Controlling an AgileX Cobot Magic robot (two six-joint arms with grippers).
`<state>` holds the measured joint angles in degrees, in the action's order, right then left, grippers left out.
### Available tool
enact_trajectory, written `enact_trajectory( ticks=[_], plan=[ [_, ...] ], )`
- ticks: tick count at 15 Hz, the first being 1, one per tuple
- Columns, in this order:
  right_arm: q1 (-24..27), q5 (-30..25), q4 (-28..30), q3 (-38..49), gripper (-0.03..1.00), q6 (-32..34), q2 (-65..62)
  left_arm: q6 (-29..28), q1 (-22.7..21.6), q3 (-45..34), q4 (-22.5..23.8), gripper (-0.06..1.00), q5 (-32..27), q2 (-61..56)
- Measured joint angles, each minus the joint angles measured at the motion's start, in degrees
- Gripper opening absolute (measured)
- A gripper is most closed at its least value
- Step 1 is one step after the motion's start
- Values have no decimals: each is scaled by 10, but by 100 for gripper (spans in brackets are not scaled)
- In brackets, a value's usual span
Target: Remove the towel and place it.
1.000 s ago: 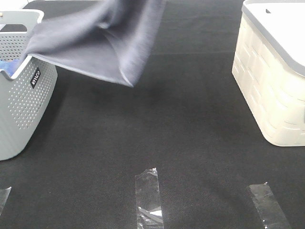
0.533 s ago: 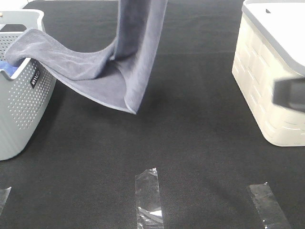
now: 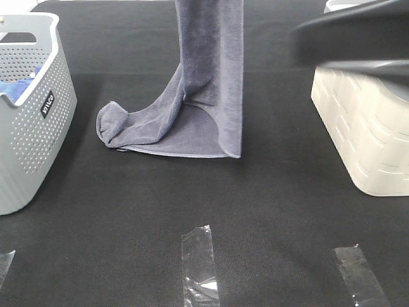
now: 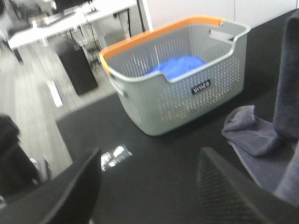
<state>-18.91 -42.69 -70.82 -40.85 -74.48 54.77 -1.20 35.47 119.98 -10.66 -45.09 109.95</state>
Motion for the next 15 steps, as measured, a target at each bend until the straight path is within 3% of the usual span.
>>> enact_trajectory(
  ticks=[2, 4, 8, 9, 10, 11, 15],
  plan=[
    [-105, 115, 60, -25, 57, -2, 53, -21, 0, 0, 0, 0, 0, -5],
    [-204, 264, 93, -37, 57, -5, 108, -30, 0, 0, 0, 0, 0, -21],
    [-323, 506, 107, -37, 57, -32, 221, -34, 0, 0, -1, 0, -2, -45],
    [-323, 506, 107, -37, 57, -32, 221, -34, 0, 0, -1, 0, -2, -45],
    [-339, 583, 108, -41, 57, -30, 266, -35, 0, 0, -1, 0, -5, -47],
    [-343, 612, 108, -49, 57, -19, 292, -36, 0, 0, -2, 0, -15, -51],
    [-343, 639, 139, -105, 57, 103, 366, -37, 0, 0, -2, 0, -28, -62]
  ],
)
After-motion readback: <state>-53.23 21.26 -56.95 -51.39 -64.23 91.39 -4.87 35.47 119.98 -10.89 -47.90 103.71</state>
